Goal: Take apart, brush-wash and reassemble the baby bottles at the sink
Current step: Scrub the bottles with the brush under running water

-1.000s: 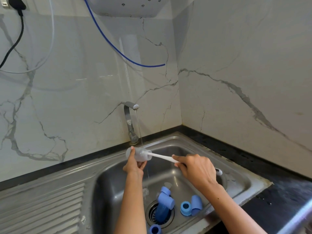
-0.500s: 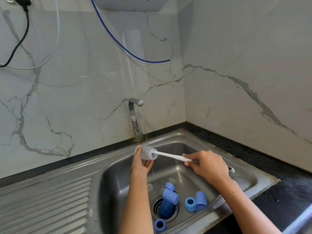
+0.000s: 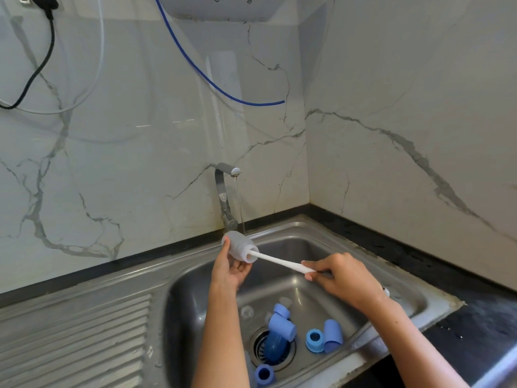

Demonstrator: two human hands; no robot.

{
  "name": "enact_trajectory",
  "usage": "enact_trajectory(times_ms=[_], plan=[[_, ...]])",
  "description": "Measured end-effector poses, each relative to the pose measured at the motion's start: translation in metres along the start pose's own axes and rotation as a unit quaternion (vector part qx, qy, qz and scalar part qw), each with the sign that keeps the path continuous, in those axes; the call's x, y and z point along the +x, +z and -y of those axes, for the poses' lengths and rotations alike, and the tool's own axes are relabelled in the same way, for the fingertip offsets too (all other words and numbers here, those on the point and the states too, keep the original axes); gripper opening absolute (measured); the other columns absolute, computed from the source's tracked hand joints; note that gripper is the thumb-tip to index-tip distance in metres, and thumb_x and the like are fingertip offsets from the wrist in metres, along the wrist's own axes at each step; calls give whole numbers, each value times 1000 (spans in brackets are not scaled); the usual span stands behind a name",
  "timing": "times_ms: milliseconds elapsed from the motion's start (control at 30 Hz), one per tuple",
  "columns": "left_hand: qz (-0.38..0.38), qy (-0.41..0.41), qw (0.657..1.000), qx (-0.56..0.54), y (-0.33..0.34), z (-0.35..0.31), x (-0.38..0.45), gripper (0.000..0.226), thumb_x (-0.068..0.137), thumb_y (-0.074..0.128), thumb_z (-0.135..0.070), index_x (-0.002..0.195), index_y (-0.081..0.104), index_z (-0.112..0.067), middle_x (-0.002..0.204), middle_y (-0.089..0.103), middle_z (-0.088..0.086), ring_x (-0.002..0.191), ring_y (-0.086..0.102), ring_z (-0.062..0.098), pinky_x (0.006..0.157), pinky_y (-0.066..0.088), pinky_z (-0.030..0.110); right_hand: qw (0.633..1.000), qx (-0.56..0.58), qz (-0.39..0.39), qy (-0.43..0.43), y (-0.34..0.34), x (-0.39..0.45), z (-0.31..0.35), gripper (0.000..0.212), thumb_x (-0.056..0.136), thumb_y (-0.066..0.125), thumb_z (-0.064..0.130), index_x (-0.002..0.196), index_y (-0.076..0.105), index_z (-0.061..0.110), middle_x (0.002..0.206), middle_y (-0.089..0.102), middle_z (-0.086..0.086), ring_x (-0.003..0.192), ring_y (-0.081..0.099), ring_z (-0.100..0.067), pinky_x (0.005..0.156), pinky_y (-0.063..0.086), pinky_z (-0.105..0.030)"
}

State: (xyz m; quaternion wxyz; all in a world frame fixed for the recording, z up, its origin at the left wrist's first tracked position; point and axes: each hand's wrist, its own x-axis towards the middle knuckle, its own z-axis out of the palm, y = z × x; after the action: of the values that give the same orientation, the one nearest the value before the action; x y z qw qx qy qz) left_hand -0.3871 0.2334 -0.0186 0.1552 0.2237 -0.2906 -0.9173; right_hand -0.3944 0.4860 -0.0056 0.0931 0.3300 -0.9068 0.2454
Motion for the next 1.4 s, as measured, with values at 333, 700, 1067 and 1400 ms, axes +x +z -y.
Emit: enact_trajectory(times_ms=[333, 700, 1067, 1400], plan=[[6, 21, 998, 67, 6, 14, 0, 48, 84, 70, -31, 119, 49, -5, 96, 63, 17, 85, 64, 30, 73, 56, 42, 999, -10, -7, 40, 5, 0, 4, 33, 97, 52, 41, 129, 57, 42, 105, 69, 13, 82, 62, -8, 60, 41, -15], [-34, 28, 996, 80, -8, 8, 2, 59, 84, 68, -38, 129, 46, -5, 95, 61, 16, 82, 62, 28, 70, 53, 40, 987, 138, 76, 39, -11, -1, -18, 24, 88, 69, 24, 111, 72, 26, 51, 57, 32, 48, 52, 6, 54, 38, -12], [-67, 60, 989, 119, 6, 20, 1, 67, 76, 78, -31, 128, 48, 0, 121, 60, 22, 102, 63, 34, 65, 53, 40, 999, 17, 40, 26, 21, 10, 2, 32, 96, 56, 35, 125, 64, 27, 105, 70, 6, 78, 64, -11, 78, 56, -29], [-151, 151, 968, 129, 6, 23, -3, 29, 77, 78, -23, 91, 58, -8, 103, 60, 14, 90, 63, 32, 67, 57, 47, 986, 111, 100, 72, -3, 4, -17, 16, 88, 67, 26, 104, 72, 28, 100, 73, 8, 61, 58, 3, 60, 44, -14]])
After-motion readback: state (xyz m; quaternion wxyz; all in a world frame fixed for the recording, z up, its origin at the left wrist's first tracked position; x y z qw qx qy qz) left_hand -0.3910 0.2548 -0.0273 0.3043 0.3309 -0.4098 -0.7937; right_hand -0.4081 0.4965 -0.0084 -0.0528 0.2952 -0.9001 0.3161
